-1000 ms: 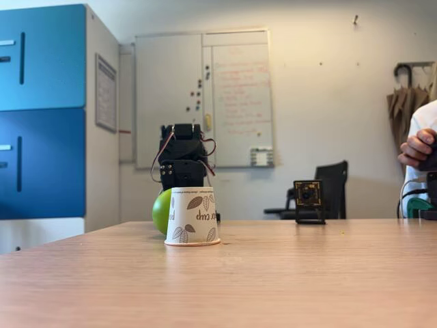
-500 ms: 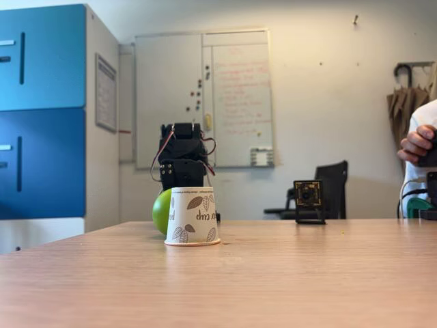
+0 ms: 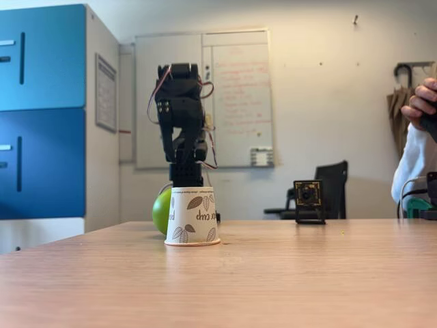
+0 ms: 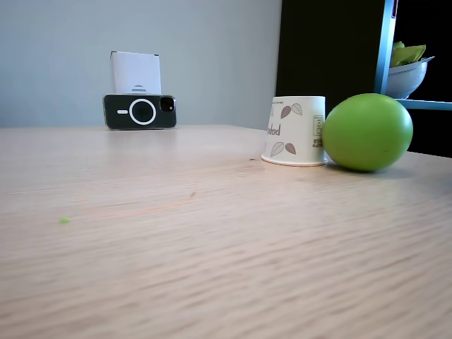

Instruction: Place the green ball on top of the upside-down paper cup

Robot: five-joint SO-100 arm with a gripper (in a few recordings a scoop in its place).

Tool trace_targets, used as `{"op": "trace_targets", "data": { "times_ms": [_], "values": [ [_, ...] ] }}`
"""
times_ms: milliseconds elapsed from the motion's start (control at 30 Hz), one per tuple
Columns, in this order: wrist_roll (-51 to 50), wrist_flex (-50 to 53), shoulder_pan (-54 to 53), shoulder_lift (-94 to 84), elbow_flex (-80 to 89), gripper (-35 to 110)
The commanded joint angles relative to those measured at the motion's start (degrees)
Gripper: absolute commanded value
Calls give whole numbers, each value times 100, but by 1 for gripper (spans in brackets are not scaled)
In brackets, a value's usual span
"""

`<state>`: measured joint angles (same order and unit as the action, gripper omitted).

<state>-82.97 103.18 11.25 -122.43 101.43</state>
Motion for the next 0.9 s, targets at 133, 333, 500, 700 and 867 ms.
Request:
{"op": "trace_targets", "data": {
  "times_ms": [133,333,500,700,867],
  "values": [
    [-9,-554,378,940,-325,44],
    [-9,-1195,475,1503,-325,52],
    [-35,-1485,475,1925,-299,53],
    [-44,-1872,475,2312,-79,53],
    [-44,-2180,404,2505,193,54]
  ]
}}
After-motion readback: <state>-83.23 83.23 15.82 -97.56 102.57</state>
